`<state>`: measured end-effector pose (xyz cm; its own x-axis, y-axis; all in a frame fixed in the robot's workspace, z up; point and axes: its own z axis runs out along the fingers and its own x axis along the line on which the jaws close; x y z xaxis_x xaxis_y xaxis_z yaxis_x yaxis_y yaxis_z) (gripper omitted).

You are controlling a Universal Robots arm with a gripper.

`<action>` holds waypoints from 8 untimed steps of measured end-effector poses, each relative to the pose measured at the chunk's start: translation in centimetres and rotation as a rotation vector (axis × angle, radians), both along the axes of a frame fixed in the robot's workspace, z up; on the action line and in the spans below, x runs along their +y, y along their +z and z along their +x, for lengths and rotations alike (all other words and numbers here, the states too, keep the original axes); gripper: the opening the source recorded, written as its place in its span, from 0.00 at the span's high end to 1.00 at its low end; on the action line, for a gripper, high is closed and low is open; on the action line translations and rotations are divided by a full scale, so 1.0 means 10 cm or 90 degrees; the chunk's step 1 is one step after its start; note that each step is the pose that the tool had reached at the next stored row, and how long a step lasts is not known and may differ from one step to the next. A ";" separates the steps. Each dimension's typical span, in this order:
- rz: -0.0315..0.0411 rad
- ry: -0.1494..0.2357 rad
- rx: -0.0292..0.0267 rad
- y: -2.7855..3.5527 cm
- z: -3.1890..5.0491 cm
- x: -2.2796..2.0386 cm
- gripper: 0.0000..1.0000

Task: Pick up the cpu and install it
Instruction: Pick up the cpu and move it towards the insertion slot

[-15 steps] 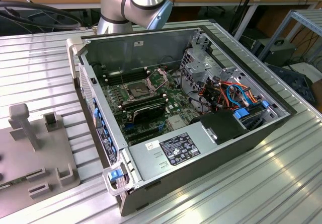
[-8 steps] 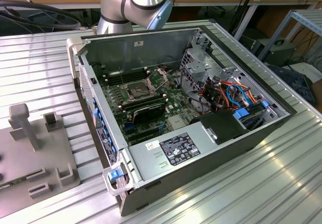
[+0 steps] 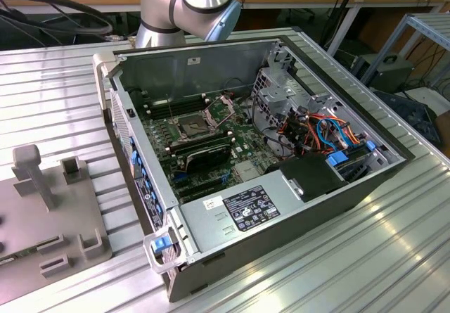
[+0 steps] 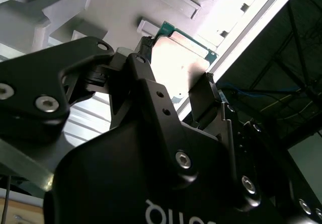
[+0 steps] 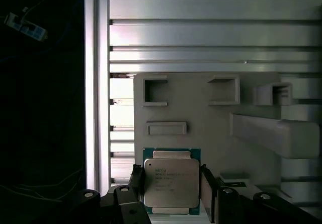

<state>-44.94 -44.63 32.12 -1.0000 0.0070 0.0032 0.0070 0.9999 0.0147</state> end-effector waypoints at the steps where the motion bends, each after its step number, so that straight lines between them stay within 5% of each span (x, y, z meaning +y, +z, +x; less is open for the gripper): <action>1: 0.0000 0.000 0.0000 0.013 0.000 0.000 0.45; 8: 0.0000 0.000 0.0000 0.073 0.000 0.000 0.45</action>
<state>-44.94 -44.63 32.86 -1.0000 0.0070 0.0031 0.0071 0.9999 0.0147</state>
